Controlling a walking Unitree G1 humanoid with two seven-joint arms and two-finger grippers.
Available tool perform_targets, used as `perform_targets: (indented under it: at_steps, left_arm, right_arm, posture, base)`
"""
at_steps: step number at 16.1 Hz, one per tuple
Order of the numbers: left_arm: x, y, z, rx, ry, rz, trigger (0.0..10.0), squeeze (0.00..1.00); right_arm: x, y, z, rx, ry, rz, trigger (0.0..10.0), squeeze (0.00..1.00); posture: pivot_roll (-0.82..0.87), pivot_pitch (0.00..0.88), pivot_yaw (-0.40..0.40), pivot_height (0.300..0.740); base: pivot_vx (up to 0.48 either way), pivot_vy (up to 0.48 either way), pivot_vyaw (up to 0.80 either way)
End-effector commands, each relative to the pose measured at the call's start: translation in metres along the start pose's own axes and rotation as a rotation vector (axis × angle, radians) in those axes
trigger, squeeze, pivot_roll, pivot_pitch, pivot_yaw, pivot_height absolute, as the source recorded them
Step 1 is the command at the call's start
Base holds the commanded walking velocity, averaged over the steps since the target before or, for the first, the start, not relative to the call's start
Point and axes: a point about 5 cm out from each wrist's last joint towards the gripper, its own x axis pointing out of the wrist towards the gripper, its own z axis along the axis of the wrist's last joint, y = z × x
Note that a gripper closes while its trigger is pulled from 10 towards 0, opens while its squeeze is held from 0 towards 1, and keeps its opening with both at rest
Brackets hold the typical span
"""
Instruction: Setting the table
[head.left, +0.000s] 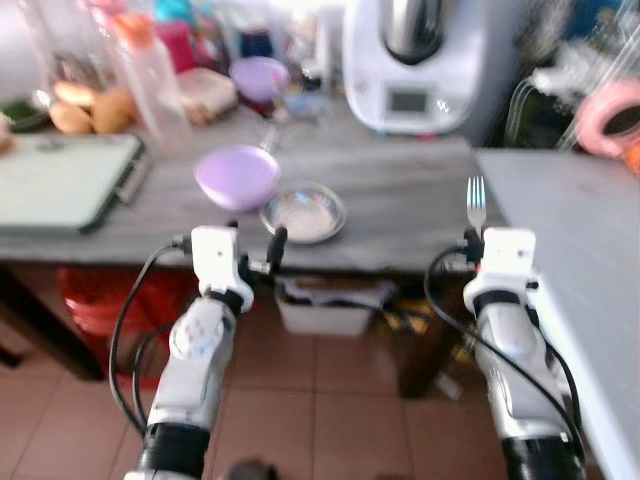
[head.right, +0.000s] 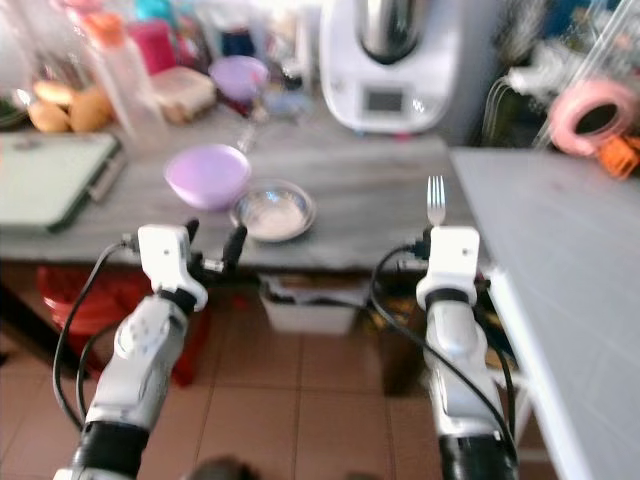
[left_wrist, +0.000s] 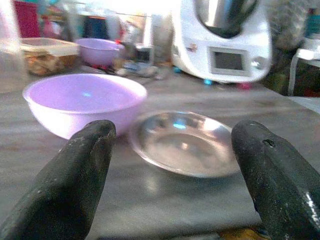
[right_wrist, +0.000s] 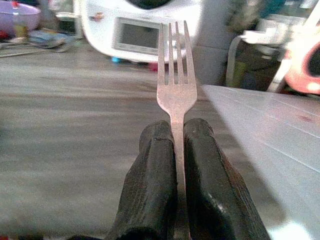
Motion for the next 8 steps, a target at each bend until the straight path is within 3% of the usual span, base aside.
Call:
perform_targets:
  at_steps: [1,5,8]
  left_arm:
    - [0.001,0.005,0.003,0.016,-0.003,0.02,10.0,0.0]
    - [-0.007,0.023,0.004,0.07,-0.005,0.128,10.0,0.0]
    - [-0.014,0.032,0.001,0.078,0.015,0.148,10.0,0.0]
  right_arm:
    - [0.002,0.004,0.005,0.02,-0.008,0.023,10.0,0.0]
    - [0.0,0.01,0.0,0.1,0.023,0.073,10.0,0.0]
    - [0.004,0.009,-0.001,0.152,0.04,0.052,10.0,0.0]
  posture:
    - [-0.04,0.0,-0.007,0.74]
    - [-0.03,0.0,-0.013,0.74]
    - [-0.02,0.0,-0.007,0.74]
  base:
    - [0.0,0.0,0.0]
    - [0.0,0.0,0.0]
    - [0.0,0.0,0.0]
